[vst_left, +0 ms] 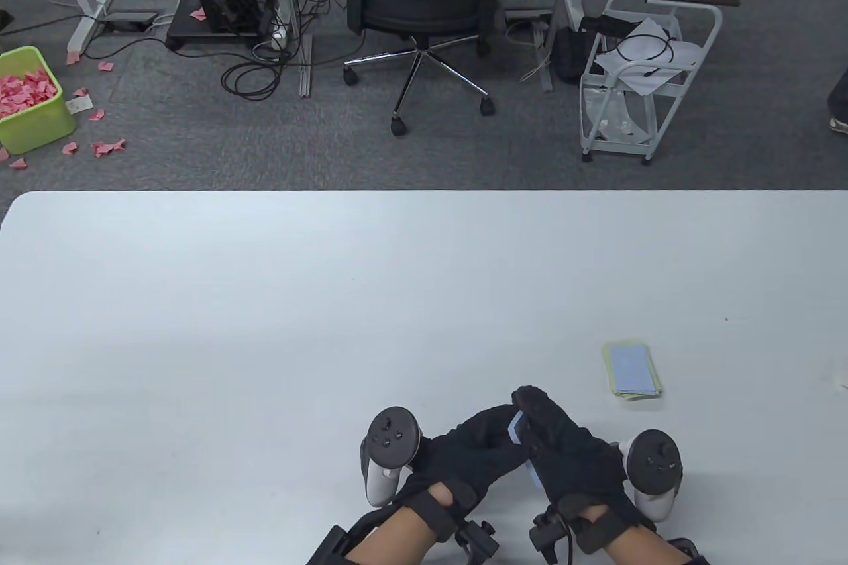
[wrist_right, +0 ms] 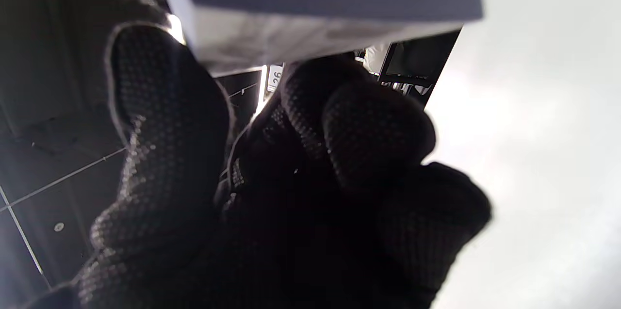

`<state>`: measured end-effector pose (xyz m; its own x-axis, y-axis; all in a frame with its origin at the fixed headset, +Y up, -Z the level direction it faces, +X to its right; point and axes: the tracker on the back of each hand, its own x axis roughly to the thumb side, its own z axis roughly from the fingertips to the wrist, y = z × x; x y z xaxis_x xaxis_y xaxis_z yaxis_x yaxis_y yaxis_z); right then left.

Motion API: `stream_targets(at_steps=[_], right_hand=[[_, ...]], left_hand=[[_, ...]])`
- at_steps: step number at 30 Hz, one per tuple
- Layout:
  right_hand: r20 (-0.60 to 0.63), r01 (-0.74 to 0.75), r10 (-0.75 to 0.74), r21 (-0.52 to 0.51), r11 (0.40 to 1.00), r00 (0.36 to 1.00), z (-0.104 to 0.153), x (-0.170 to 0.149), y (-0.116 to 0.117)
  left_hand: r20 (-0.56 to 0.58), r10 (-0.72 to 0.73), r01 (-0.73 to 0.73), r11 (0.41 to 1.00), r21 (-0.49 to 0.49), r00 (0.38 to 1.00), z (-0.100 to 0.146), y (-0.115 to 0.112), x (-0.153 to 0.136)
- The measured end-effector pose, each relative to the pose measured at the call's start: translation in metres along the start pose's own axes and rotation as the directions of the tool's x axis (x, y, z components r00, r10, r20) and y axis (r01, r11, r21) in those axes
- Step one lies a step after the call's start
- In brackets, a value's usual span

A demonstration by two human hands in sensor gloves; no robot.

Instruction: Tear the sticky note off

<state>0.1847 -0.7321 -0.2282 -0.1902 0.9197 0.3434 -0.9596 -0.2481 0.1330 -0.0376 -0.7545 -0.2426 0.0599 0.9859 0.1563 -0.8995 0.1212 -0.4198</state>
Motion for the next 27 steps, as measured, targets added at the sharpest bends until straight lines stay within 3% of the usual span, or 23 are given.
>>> stream_targets(at_steps=[7,11,15,20,27], right_hand=[[0.067,-0.067,0.067,-0.009,0.998,0.996,0.003,0.007,0.002],[0.165,-0.191,0.190,-0.011,0.982,0.968,0.004,0.014,0.000],[0.283,-0.273,0.250,0.045,0.961,0.926,0.005,0.020,-0.002],[0.309,-0.260,0.185,0.223,0.940,0.933,0.008,0.018,-0.002],[0.353,-0.341,0.253,0.213,0.916,0.901,0.009,0.018,0.002]], left_hand=[[-0.001,0.149,-0.148,0.986,-0.080,0.989,0.000,-0.006,-0.005],[0.022,0.188,-0.186,0.981,-0.051,0.982,0.003,-0.006,-0.003],[0.035,0.269,-0.265,0.961,-0.082,0.963,0.007,-0.004,-0.005],[0.019,0.319,-0.315,0.944,-0.100,0.948,0.008,0.001,-0.010],[-0.015,0.341,-0.340,0.935,-0.100,0.940,0.008,0.006,-0.016]])
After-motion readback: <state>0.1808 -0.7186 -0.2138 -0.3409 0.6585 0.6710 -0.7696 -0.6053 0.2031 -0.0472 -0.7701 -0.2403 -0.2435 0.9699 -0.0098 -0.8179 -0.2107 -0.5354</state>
